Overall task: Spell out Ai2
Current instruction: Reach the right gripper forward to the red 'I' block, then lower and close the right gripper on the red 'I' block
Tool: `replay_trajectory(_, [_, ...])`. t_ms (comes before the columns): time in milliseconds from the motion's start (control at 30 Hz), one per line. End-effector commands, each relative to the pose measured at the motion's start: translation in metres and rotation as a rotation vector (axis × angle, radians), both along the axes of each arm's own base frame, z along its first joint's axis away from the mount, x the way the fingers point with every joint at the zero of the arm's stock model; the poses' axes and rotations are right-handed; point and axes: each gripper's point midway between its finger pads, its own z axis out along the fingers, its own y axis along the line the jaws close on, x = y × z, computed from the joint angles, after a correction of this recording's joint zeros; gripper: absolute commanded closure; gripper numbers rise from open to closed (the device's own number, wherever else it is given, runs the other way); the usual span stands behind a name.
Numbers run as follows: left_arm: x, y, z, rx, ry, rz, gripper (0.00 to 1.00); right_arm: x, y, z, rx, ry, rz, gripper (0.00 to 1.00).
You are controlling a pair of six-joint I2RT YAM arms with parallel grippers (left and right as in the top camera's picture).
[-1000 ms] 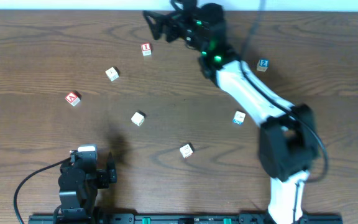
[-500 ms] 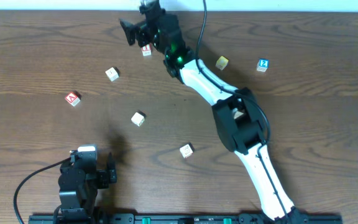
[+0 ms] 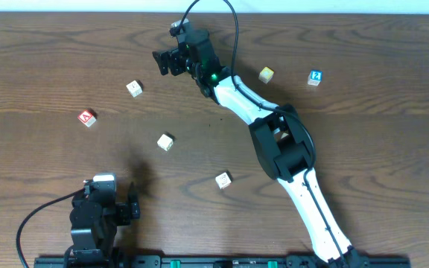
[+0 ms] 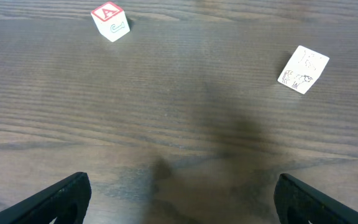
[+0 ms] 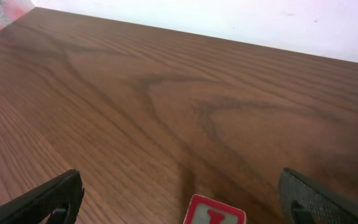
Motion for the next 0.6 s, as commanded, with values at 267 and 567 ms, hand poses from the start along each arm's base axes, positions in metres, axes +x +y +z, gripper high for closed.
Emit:
replay_trajectory(267, [-0.001, 0.002, -0.005, 0.013, 0.013, 0.001, 0.05, 0.010, -0.011, 0.006, -0.021, -0.001, -0.096, 0.01])
replay_trajectory(567, [-0.001, 0.002, -0.005, 0.013, 0.013, 0.001, 0.05, 0.014, -0.019, 0.003, -0.095, -0.043, -0.125, 0.03])
